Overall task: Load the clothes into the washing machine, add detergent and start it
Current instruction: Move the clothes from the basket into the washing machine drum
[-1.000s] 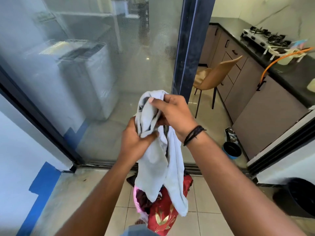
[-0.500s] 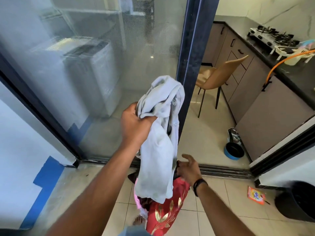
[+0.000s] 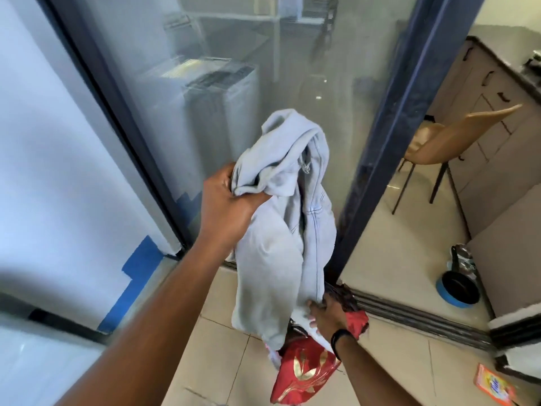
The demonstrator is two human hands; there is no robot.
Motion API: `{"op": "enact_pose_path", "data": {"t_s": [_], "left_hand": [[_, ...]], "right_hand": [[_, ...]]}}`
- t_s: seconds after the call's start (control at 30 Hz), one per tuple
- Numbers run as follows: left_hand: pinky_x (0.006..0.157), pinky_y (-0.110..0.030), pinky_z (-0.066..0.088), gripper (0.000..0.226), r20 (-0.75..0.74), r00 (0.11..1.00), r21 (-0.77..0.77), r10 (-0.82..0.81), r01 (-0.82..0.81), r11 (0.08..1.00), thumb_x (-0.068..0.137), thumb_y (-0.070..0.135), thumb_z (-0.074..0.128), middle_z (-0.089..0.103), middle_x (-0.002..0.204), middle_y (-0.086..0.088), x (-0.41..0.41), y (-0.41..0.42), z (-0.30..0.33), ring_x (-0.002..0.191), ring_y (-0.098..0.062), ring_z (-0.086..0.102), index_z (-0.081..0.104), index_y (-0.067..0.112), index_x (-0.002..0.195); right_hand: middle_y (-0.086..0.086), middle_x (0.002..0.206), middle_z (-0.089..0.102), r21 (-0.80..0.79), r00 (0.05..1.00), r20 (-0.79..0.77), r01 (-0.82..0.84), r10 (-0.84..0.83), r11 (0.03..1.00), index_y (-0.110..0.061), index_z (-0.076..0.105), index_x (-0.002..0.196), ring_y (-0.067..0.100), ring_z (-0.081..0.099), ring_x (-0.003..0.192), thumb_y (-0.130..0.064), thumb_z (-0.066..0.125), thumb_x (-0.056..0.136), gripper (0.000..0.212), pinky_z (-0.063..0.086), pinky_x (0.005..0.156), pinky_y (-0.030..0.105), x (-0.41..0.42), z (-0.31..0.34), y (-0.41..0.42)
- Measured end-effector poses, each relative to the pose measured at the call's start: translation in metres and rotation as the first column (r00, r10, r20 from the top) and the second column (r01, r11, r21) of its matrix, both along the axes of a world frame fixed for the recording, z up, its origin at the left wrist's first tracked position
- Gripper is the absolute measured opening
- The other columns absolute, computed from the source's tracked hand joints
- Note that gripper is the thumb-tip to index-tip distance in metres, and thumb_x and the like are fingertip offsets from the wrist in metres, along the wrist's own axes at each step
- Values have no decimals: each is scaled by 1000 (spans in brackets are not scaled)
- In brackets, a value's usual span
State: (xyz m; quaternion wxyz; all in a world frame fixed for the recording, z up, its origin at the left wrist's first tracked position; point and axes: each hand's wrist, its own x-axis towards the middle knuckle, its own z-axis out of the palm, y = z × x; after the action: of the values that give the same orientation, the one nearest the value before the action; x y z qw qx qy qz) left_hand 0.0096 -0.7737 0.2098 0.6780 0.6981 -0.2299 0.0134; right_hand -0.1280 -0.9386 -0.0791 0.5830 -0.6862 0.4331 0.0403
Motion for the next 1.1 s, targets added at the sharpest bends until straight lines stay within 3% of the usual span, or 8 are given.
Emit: {"op": "enact_pose_path", "data": {"t_s": [0.17,0.4,0.53,0.63,0.73,0.9,1.0,1.1], "left_hand": [[77,-15,51,32,-87,993,133,76,-64,989,77,15,75,75,95,16,21,92,-27,90,2,68,71,20,108],[86,-46,57,29,-246,856,150,455,-430,890,73,28,80,76,98,5,34,272,-56,93,-12,70,72,26,101],[97,-53,53,43,-184,765,172,617,-593,787,76,42,75,72,111,6,24,378,-45,106,-17,68,67,27,116],[100,-40,52,44,-126,709,86,694,-689,720,88,21,75,69,122,5,17,441,-33,112,-12,65,61,22,130],[92,-27,51,41,-81,651,-60,755,-759,649,90,5,70,70,118,7,8,499,-15,108,-6,66,62,20,127],[93,-29,52,45,68,501,-219,863,-836,503,86,-8,67,72,115,7,-7,592,23,112,-11,66,62,16,124],[98,-35,52,47,148,402,-251,904,-869,427,85,-11,65,70,121,-3,-12,640,39,115,-15,65,58,3,129],[94,-28,50,51,197,299,-258,934,-903,343,83,-17,57,71,114,10,-13,674,43,112,-9,65,57,9,127]], "right_hand": [[4,62,63,-11,978,-55,-201,200,980,-13,58,82,13,55,47,-25,57,98,19,38,45,21,26,-15,51],[4,63,64,12,924,87,-375,373,927,-14,57,73,17,57,56,-35,62,95,30,42,55,28,114,31,193],[4,72,73,-41,810,280,-526,515,850,-15,65,76,23,69,70,-57,63,82,43,56,69,43,165,92,304],[5,76,75,-127,679,447,-596,583,793,-18,65,72,23,73,79,-42,63,94,32,58,79,51,197,149,388],[0,82,77,-200,502,550,-697,668,688,-10,68,87,14,74,85,-41,61,96,34,58,83,50,219,204,466],[17,86,71,-310,282,694,-713,662,628,-8,68,89,40,65,92,-60,60,82,53,52,79,63,235,269,574],[14,88,73,-304,214,731,-748,648,590,-17,72,86,37,66,94,-52,60,90,37,53,81,63,244,287,622],[5,96,77,-207,202,736,-841,646,499,-22,73,89,18,71,101,-31,59,99,20,56,89,56,254,291,657]]}}
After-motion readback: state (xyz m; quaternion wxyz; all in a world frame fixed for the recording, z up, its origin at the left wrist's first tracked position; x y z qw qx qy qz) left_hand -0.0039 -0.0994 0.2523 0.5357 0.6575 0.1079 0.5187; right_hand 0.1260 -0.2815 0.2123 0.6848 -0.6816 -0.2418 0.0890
